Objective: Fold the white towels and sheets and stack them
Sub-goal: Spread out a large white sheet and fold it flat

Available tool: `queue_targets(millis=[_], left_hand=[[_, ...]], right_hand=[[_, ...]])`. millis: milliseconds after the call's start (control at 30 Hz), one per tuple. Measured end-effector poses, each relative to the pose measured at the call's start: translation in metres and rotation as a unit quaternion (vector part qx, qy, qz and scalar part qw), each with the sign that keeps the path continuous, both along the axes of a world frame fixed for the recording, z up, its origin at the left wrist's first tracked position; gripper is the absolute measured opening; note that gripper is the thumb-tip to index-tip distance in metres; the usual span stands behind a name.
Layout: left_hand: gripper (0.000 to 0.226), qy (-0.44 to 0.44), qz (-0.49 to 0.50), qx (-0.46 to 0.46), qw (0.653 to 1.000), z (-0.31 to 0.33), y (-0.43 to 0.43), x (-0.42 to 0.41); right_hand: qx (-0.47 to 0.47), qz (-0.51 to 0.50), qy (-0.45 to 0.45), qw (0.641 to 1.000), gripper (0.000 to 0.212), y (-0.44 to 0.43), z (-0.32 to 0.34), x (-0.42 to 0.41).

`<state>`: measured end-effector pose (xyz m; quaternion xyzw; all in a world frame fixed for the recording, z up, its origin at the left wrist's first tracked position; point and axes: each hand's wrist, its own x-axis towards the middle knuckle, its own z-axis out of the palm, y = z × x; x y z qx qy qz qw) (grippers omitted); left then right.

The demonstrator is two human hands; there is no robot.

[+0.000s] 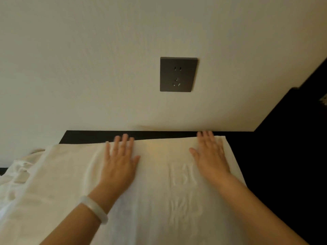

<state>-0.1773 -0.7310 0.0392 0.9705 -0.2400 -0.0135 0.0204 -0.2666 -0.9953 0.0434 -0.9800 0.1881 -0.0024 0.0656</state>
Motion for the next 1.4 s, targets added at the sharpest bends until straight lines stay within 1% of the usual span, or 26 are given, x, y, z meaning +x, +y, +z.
queue_targets(millis=[67, 100, 133, 167, 233, 300, 333, 367, 433, 500, 533, 567, 600, 733, 833, 933, 1067, 1167, 1233, 1300, 1367, 1400], left_hand=[[0.064, -0.007, -0.112, -0.034, 0.993, -0.009, -0.027, -0.039], [0.061, -0.009, -0.149, -0.040, 0.988, -0.015, -0.034, -0.055], [0.060, 0.009, -0.154, -0.036, 0.987, -0.018, -0.037, -0.066], [0.061, 0.026, -0.135, -0.034, 0.990, -0.020, -0.036, -0.069], [0.064, 0.007, -0.105, -0.039, 0.994, -0.025, -0.034, -0.067], [0.065, 0.012, -0.106, -0.035, 0.994, -0.025, -0.034, -0.065], [0.065, 0.016, -0.106, -0.034, 0.994, -0.025, -0.036, -0.066], [0.066, 0.018, -0.103, -0.032, 0.994, -0.025, -0.038, -0.067], [0.067, 0.023, -0.097, -0.019, 0.995, -0.024, -0.038, -0.069], [0.067, 0.026, -0.095, -0.014, 0.995, -0.023, -0.036, -0.069], [0.067, 0.027, -0.095, -0.013, 0.995, -0.022, -0.036, -0.069], [0.066, 0.029, -0.098, -0.013, 0.995, -0.021, -0.035, -0.068], [0.064, 0.036, -0.103, -0.013, 0.994, -0.020, -0.034, -0.069], [0.067, 0.058, -0.119, -0.021, 0.991, -0.019, -0.008, -0.079], [0.069, 0.050, -0.103, -0.022, 0.993, -0.020, 0.022, -0.096], [0.068, 0.039, -0.114, -0.021, 0.993, -0.018, 0.032, -0.111], [0.066, 0.023, -0.142, -0.024, 0.989, -0.020, 0.000, -0.126], [0.065, 0.030, -0.171, -0.031, 0.984, -0.022, -0.033, -0.138], [0.064, 0.021, -0.189, -0.036, 0.981, -0.022, -0.048, -0.142], [0.063, 0.008, -0.195, -0.038, 0.980, -0.020, -0.053, -0.142], [0.062, 0.004, -0.201, -0.034, 0.979, -0.018, -0.051, -0.139], [0.060, 0.003, -0.205, -0.030, 0.978, -0.016, -0.049, -0.137]], right_hand=[[0.023, 0.094, -0.058, 0.994, 0.066, 0.036, -0.006, -0.028], [0.033, 0.137, -0.060, 0.988, 0.067, 0.048, -0.014, -0.047], [0.034, 0.147, -0.037, 0.988, 0.068, 0.052, -0.020, -0.067], [0.027, 0.114, -0.019, 0.993, 0.068, 0.044, -0.025, -0.084], [0.003, -0.014, 0.012, 1.000, 0.067, 0.009, -0.028, -0.112], [-0.012, -0.127, 0.056, 0.990, 0.070, -0.019, -0.019, -0.133], [-0.015, -0.156, 0.066, 0.985, 0.075, -0.024, -0.012, -0.140], [-0.018, -0.163, 0.052, 0.985, 0.080, -0.022, -0.007, -0.145], [-0.005, -0.121, -0.012, 0.993, 0.085, 0.005, 0.001, -0.149], [0.027, -0.015, -0.048, 0.998, 0.077, 0.047, 0.000, -0.153], [0.028, 0.038, -0.037, 0.998, 0.071, 0.067, -0.003, -0.153], [0.024, 0.067, -0.020, 0.997, 0.068, 0.080, -0.008, -0.152], [0.030, 0.072, -0.004, 0.997, 0.067, 0.087, -0.009, -0.149], [0.023, 0.059, 0.002, 0.998, 0.065, 0.074, -0.021, -0.138], [0.033, 0.044, 0.000, 0.998, 0.069, 0.070, -0.025, -0.144], [0.039, 0.034, -0.013, 0.999, 0.069, 0.059, -0.026, -0.152], [0.019, 0.024, 0.005, 1.000, 0.070, 0.026, -0.021, -0.172], [0.017, -0.007, 0.023, 1.000, 0.070, 0.000, -0.017, -0.195], [0.004, -0.033, 0.059, 0.998, 0.065, -0.010, -0.013, -0.202], [0.001, -0.052, 0.088, 0.995, 0.075, -0.007, -0.007, -0.196], [0.010, -0.052, 0.052, 0.997, 0.092, 0.012, 0.002, -0.173], [0.015, -0.029, 0.017, 0.999, 0.093, 0.027, 0.005, -0.157]])
